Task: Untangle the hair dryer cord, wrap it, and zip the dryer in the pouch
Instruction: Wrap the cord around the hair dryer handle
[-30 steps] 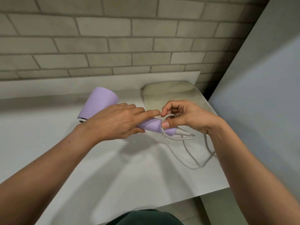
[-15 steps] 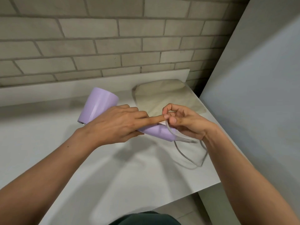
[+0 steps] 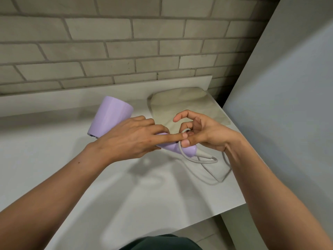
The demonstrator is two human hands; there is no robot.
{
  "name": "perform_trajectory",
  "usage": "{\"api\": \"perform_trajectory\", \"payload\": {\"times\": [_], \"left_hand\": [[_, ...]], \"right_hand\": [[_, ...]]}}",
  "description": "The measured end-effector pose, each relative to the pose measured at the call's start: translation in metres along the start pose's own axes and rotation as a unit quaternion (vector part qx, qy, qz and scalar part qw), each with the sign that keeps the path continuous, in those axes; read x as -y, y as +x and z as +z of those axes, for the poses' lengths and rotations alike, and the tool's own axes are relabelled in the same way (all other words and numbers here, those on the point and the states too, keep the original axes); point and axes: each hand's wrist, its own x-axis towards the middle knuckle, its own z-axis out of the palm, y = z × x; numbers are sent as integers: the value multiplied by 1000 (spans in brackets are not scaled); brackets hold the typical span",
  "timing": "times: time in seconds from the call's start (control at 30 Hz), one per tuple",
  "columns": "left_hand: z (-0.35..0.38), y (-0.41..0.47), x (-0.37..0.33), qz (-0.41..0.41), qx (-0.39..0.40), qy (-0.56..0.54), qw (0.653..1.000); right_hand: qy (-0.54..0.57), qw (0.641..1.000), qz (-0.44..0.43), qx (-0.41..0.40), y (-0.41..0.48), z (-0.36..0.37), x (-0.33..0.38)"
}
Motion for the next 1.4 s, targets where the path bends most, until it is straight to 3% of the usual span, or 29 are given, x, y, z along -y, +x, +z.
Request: {"api": "perform_trajectory", "payload": {"times": [0.1,0.2,0.3,0.37,0.47,0.57,0.7,0.87,0.97,1.1,1.4], "left_hand": [[1,-1,2,-2,2,8,1000],[1,-3,7,-10,-20,8,1000],[-1,-1,9,-57,-48,-5,997],[-1,2,10,-122,-59,8,991],[4,0,18,-239,-29,15,971],[11,-7,25,-270,52,26,961],[16,-8,19,-254,123,-11,959],[9,2,1,-190,132,-49,972],[7,0,-1,-175,108,-65,977],[5,-5,-2,-156,94,-97,978],[7,-9,-6,-139,34,-117,983]], "right_hand": [[89,995,-28,34,-3,-8,-9],[105,994,-34,-23,-5,-13,-23],[-42,993,-50,-102,-4,0,-45],[-171,976,-10,-133,-4,20,-53],[-375,923,67,-62,-12,49,-52],[-495,862,107,-10,-27,73,-25],[-642,763,17,-80,-33,74,23],[-659,722,-90,-191,-13,45,38],[-602,753,-124,-235,-3,23,23],[-523,805,-176,-218,1,11,8],[-411,880,-129,-200,6,-3,2]]}}
